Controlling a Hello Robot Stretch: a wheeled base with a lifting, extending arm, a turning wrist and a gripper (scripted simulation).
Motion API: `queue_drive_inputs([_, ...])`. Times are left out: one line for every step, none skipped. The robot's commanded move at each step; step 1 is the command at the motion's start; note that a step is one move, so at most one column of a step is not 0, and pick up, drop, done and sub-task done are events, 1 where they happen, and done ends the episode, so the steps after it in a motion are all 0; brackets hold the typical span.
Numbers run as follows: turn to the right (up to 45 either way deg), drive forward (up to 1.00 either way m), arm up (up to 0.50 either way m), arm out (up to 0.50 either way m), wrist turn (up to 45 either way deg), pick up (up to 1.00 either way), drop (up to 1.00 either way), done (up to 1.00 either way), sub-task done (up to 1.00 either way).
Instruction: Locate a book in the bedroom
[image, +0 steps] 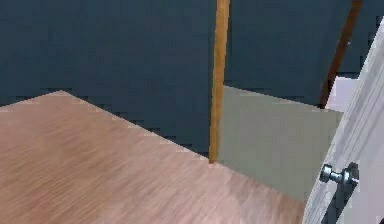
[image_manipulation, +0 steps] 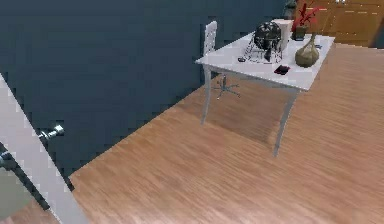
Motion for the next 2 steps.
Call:
queue_drive_inputs([0.0,0.55,0.00,0.00,0.0,0.00,0.00,0.00,0.00])
queue_drive_inputs([36.0,0.00,0.00,0.00,0.0,0.00,0.00,0.00,0.00])
